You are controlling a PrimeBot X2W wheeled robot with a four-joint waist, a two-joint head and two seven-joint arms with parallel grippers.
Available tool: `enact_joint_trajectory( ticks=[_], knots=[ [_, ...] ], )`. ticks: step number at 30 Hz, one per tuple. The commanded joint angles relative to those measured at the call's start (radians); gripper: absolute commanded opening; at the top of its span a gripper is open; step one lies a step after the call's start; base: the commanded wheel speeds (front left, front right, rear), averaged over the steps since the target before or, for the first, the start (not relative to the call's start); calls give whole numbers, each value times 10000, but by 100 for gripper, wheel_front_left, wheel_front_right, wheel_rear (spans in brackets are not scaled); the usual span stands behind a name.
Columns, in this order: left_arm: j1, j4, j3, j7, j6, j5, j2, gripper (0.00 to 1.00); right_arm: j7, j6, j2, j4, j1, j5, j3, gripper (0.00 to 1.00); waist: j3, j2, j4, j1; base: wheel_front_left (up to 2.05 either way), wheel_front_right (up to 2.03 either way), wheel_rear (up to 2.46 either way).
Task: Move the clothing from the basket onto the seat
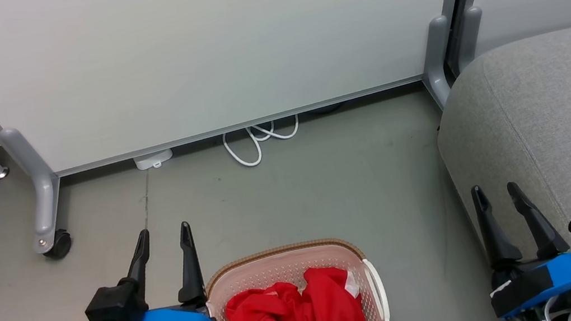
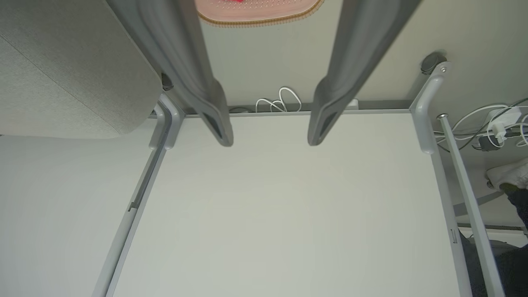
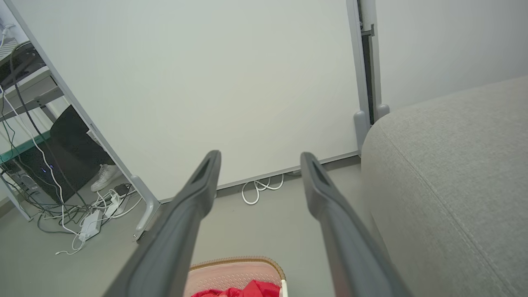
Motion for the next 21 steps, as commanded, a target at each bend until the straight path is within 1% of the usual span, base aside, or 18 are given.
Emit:
enact_joint_trajectory(
  ticks=[1,21],
  knots=[
    [-202,-20,-36,-100,37,261,58,100,-104,20,-75,-69,-180,-242,23,100,6,0,2,0,0,0,0],
    [-346,241,-326,-477,42,1788,19,100,-483,23,-81,75,-176,-1730,178,100,99,0,65,-1,0,0,0]
  ],
)
